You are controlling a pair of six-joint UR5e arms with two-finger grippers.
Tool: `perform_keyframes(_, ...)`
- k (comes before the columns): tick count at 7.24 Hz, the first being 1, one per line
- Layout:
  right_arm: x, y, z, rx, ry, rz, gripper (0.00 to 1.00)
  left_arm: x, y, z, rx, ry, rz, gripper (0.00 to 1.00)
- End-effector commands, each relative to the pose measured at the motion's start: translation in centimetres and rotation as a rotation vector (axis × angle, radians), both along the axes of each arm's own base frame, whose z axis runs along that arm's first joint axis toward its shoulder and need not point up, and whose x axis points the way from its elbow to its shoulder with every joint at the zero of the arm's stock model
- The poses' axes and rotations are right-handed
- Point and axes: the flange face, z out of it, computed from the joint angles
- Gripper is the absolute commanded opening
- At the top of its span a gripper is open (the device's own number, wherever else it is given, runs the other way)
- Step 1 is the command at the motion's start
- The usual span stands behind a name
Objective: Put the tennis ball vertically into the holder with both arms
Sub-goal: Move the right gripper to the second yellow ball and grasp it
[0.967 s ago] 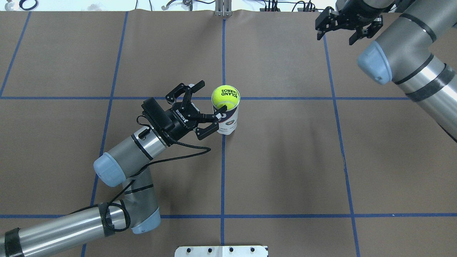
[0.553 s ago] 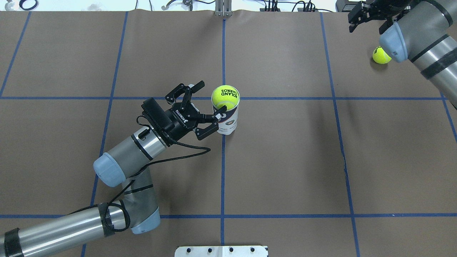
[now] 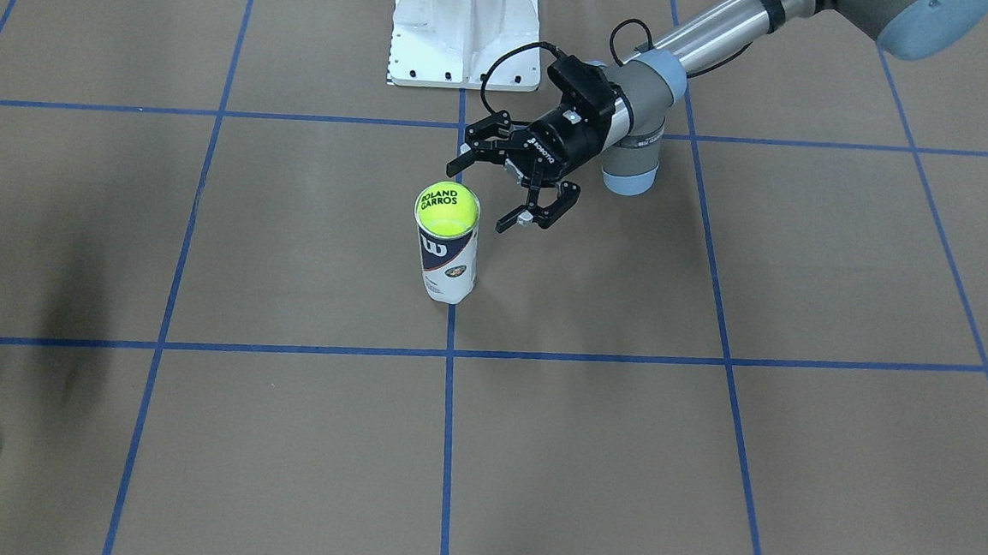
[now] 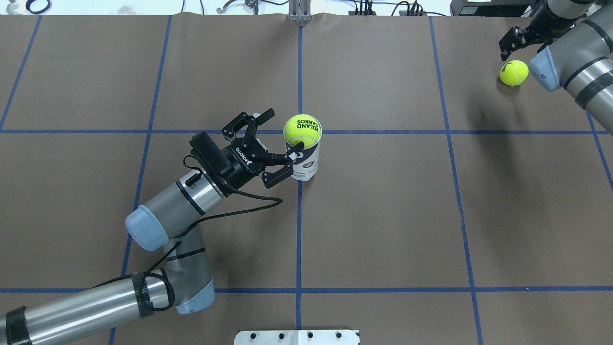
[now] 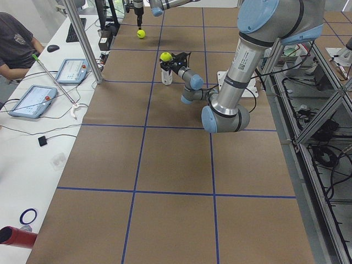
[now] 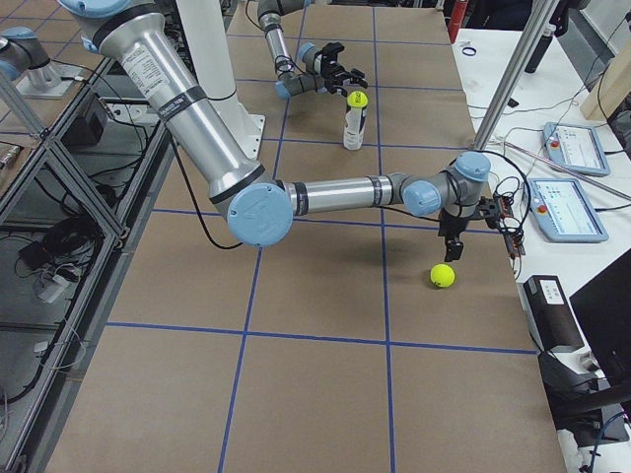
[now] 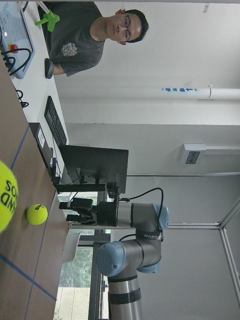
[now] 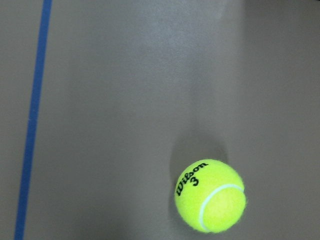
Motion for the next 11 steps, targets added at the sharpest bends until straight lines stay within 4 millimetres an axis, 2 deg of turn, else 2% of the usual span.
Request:
perform_keyframes(1, -1.9, -0.8, 3.3, 0.035, 0.039, -0.018, 0.99, 0.0, 0.0, 0.0, 0.000, -0.001, -0.001, 0.99)
perform_keyframes(2, -2.2, -0.6, 3.9, 0.043, 0.051, -0.036, 0.99, 0.0, 0.0, 0.0, 0.000, -0.001, -0.001, 0.99)
perform_keyframes(4, -4.2, 0.0, 4.3, 0.052, 0.079, -0.058, 0.99, -0.1, 0.0, -0.2, 0.002, 0.003, -0.001, 0.99)
perform_keyframes(6, -4.4, 0.1, 5.3, 0.051, 0.116, -0.052, 0.99, -0.2, 0.1, -0.2, 0.003, 0.005, -0.001, 0.99)
perform_keyframes(7, -4.4, 0.0, 5.2, 0.056, 0.124, -0.052, 0.96, -0.2, 0.1, -0.2, 0.003, 0.005, -0.001, 0.99)
perform_keyframes(8, -4.4, -0.1, 5.1, 0.061, 0.130, -0.050, 0.85, -0.2, 0.1, 0.2, 0.000, -0.001, -0.001, 0.99)
perform_keyframes(9, -4.4, -0.2, 5.1, 0.063, 0.138, -0.046, 0.56, -0.7, 0.3, 0.7, 0.000, -0.003, -0.001, 0.99)
perform_keyframes(10, -4.4, -0.3, 4.9, 0.066, 0.137, -0.045, 0.18, -0.7, 0.3, 0.8, -0.001, -0.005, -0.001, 0.99)
perform_keyframes(11, -4.5, -0.5, 4.6, 0.070, 0.136, -0.045, 0.00, -0.7, 0.3, 0.8, -0.001, -0.005, -0.001, 0.99)
